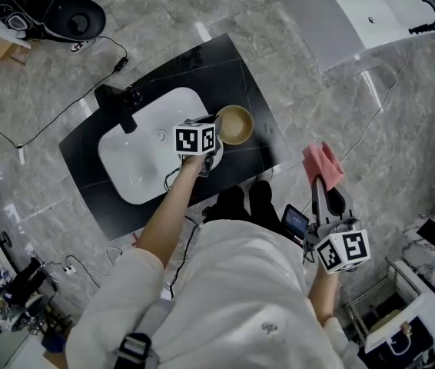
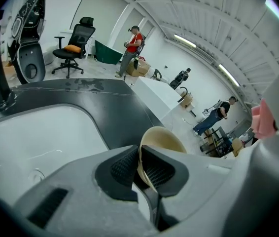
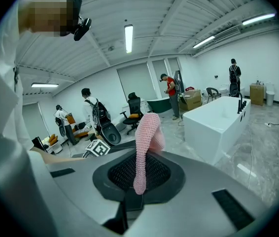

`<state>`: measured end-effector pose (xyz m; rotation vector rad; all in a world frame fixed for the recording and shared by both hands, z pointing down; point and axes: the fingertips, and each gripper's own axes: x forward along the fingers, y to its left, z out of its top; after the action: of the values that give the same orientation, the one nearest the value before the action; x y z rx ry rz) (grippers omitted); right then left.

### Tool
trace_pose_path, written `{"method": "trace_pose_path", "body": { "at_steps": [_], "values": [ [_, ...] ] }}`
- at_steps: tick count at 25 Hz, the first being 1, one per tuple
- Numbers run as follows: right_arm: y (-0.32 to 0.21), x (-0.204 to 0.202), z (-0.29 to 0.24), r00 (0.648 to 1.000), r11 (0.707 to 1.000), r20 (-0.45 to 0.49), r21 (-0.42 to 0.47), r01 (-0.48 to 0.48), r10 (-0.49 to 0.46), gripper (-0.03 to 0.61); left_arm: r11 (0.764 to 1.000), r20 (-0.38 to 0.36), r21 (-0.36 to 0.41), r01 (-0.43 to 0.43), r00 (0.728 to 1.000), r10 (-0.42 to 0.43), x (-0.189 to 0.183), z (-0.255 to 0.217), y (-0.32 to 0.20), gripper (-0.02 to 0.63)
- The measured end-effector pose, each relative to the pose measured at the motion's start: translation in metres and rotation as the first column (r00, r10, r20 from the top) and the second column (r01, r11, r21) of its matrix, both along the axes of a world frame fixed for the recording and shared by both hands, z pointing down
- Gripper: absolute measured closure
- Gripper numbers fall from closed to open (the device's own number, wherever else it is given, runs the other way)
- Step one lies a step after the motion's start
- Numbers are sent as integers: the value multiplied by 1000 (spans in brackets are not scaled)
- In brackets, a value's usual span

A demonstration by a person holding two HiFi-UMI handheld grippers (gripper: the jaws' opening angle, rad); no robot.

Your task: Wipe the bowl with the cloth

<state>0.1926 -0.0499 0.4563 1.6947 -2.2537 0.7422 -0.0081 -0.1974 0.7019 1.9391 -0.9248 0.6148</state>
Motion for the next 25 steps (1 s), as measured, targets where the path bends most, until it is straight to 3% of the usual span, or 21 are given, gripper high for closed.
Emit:
{"method": "trace_pose_path", "body": {
  "at_steps": [13, 25],
  "values": [
    [-2, -7, 0, 1000, 1000, 6, 10, 29, -30, 561, 999, -19, 22, -25, 999, 26, 6, -20, 6, 581],
    [-20, -37, -42, 988, 982, -18, 114, 152, -150, 561, 974, -107, 213, 72, 993, -50, -11, -115, -1, 583]
  ]
}}
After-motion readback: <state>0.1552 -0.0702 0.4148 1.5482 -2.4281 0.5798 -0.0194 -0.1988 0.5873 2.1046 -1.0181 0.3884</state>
